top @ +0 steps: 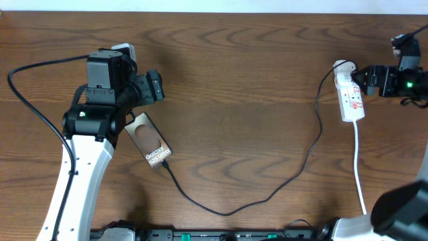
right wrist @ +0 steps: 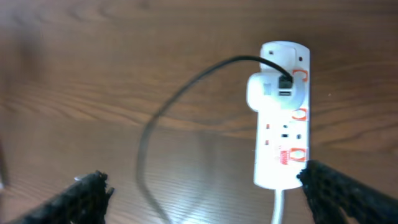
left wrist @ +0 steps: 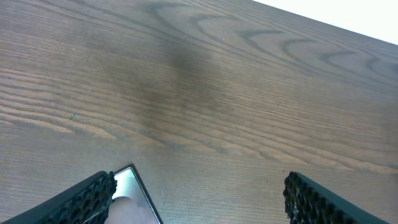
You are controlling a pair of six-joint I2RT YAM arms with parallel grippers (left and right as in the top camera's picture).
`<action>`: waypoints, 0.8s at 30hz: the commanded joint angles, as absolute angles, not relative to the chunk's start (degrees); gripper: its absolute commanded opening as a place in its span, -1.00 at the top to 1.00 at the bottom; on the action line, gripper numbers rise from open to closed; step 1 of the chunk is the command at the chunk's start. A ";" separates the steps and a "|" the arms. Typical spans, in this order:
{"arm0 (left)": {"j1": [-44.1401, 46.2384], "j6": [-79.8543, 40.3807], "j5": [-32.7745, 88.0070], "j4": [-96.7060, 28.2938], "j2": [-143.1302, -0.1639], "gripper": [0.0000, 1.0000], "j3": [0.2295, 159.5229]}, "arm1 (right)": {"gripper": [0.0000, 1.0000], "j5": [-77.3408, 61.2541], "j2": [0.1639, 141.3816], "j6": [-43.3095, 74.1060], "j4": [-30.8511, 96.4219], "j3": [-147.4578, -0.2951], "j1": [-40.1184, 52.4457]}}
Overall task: Plug charger to phone and switch on socket
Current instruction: 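Lower the right gripper onto the orange switch beside the charger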
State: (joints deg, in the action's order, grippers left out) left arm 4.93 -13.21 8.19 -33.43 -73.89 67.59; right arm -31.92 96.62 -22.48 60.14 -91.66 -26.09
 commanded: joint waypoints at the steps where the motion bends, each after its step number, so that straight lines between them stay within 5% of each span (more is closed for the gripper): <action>1: 5.02 -12.27 7.20 -33.63 -73.73 -0.77 68.64 | -0.98 -30.30 101.12 -24.12 59.61 -91.79 -26.24; 24: 5.02 -12.27 7.20 -33.87 -73.73 -0.76 68.58 | -0.99 -26.55 117.69 -18.48 48.60 -91.79 -27.24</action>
